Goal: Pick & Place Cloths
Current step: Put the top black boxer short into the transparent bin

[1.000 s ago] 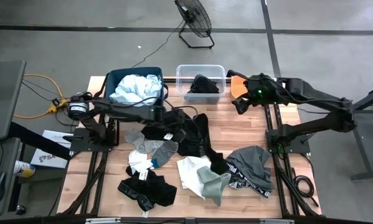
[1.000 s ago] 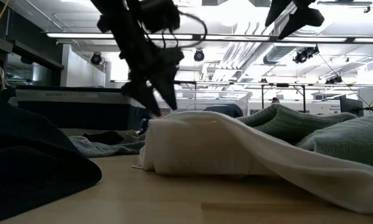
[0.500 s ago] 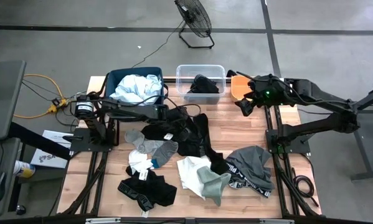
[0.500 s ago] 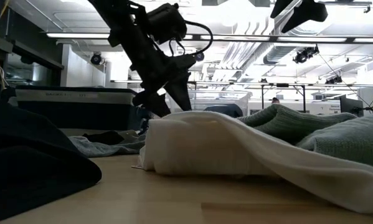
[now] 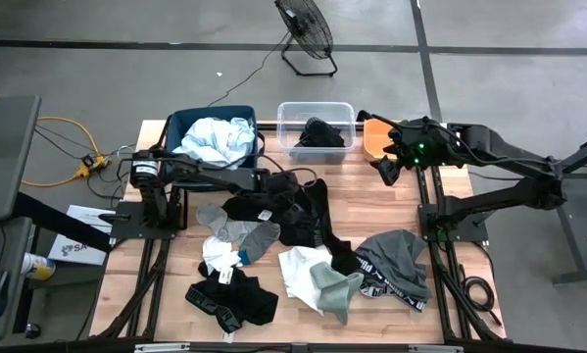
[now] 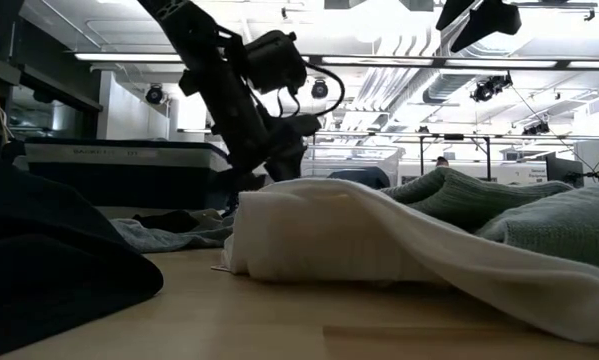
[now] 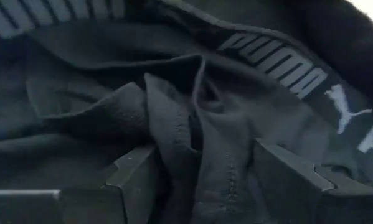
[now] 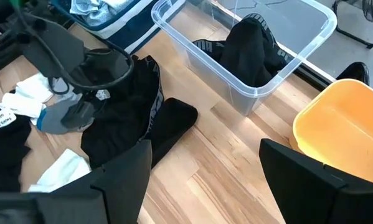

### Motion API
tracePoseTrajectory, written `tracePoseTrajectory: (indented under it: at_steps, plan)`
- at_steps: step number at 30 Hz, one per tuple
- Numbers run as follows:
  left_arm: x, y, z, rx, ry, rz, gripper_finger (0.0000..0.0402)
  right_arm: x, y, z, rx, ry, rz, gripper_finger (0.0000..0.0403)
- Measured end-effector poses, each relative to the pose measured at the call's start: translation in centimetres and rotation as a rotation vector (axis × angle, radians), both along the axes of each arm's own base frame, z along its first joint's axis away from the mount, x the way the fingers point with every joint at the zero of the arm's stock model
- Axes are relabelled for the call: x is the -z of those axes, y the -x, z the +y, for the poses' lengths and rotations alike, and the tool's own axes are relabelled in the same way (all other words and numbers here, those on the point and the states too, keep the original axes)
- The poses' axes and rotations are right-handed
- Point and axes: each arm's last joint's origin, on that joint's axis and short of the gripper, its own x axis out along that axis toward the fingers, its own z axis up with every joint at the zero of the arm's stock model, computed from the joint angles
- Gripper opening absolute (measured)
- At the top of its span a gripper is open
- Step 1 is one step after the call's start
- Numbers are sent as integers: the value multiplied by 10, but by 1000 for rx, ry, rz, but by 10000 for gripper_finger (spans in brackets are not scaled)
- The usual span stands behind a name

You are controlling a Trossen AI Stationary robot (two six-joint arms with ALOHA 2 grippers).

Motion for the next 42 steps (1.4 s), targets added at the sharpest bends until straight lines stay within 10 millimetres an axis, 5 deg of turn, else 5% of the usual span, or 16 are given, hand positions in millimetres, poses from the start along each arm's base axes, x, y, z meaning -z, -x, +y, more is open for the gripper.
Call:
tracePoseTrajectory:
  at_steps: [6, 15, 21, 27, 42]
  plan:
    - [2, 2, 0, -26, 19, 21, 199, 0, 0, 0, -24, 20, 12, 290]
    - [9, 3, -2, -29, 95, 62, 15, 0, 0, 1, -80, 44, 27, 290]
    - [-1, 5, -3, -17, 117, 32, 5, 0, -1, 1, -124, 49, 33, 290]
    - [-51, 5, -3, -2, 81, -40, 3, 0, -1, 2, -172, 39, 28, 290]
    - [-213, 15, 1, 57, -201, -120, 1, -5, -6, 2, -238, 65, -34, 290]
